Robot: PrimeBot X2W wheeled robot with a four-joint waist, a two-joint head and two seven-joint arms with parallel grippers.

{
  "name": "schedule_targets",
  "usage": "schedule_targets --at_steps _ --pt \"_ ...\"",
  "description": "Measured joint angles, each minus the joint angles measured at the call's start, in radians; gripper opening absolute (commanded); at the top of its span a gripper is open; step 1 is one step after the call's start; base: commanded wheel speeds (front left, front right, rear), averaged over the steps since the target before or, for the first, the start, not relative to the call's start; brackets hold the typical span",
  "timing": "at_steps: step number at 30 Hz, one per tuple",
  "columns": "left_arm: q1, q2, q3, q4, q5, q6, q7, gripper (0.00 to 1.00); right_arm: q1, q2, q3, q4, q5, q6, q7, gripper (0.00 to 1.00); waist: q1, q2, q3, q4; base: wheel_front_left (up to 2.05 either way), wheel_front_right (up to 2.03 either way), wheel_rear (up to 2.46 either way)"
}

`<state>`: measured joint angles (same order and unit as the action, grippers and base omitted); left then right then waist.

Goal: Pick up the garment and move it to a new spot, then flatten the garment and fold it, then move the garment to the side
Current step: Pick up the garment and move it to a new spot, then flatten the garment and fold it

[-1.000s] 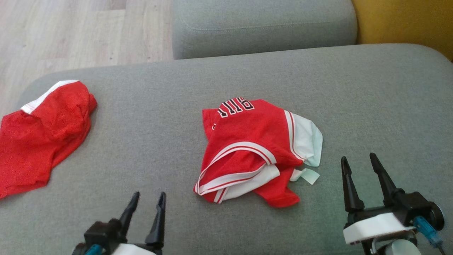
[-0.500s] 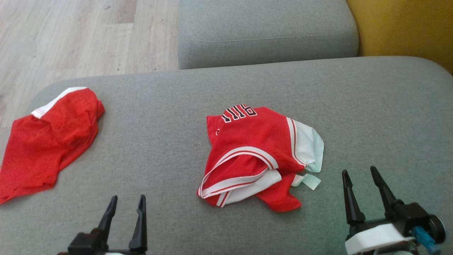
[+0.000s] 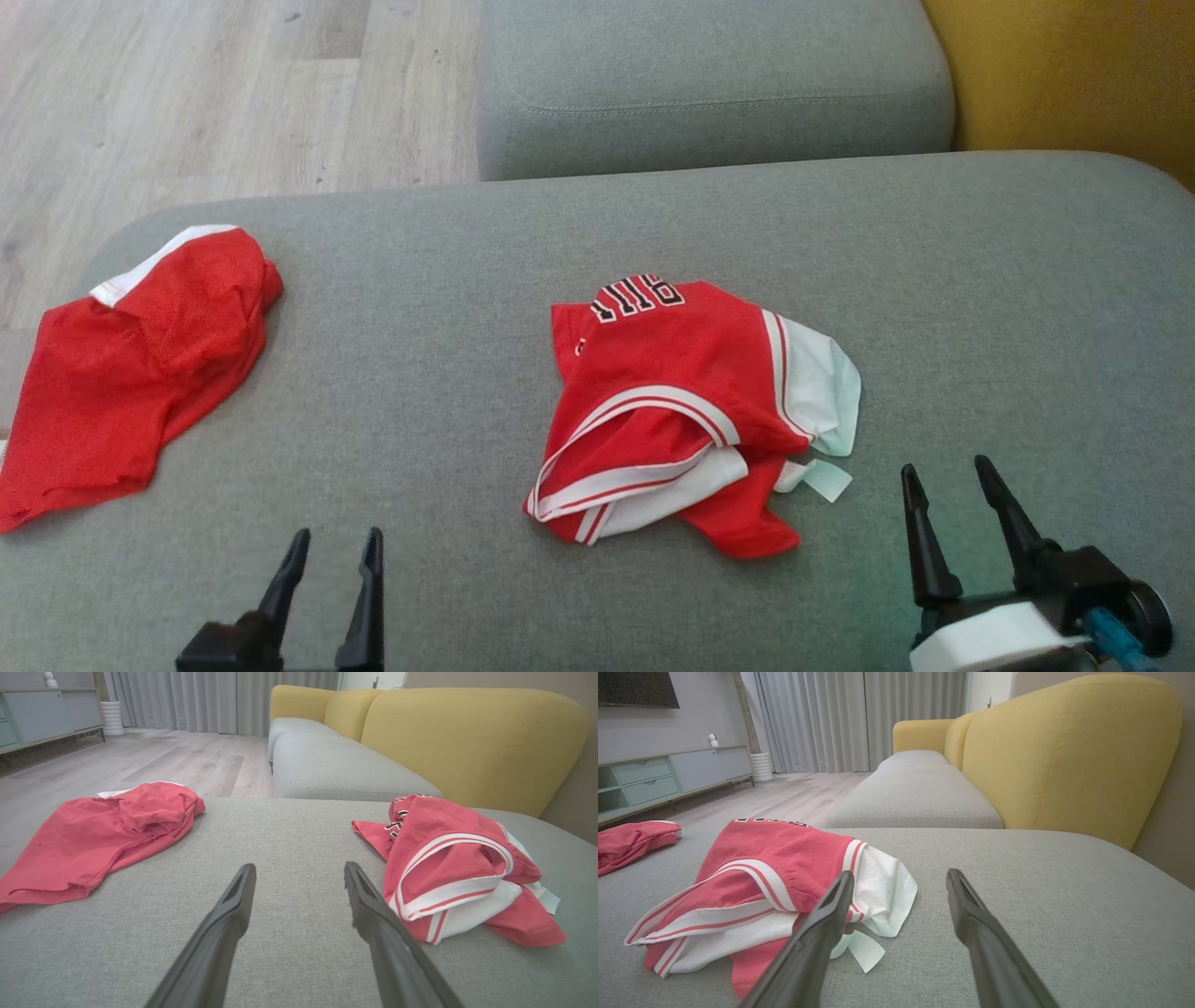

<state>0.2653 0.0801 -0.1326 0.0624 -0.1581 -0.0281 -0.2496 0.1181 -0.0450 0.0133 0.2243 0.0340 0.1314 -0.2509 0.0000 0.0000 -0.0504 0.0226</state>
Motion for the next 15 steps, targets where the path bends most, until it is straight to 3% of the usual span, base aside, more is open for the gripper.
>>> schedule_targets --at_steps 15 --pt "0.001 -0.021 0.026 0.003 0.016 -0.025 0.000 1.00 -0.004 0.000 0.007 0.006 -0.001 0.000 0.000 1.00 0.0000 0.0000 0.005 0.004 0.00 0.00 0.00"
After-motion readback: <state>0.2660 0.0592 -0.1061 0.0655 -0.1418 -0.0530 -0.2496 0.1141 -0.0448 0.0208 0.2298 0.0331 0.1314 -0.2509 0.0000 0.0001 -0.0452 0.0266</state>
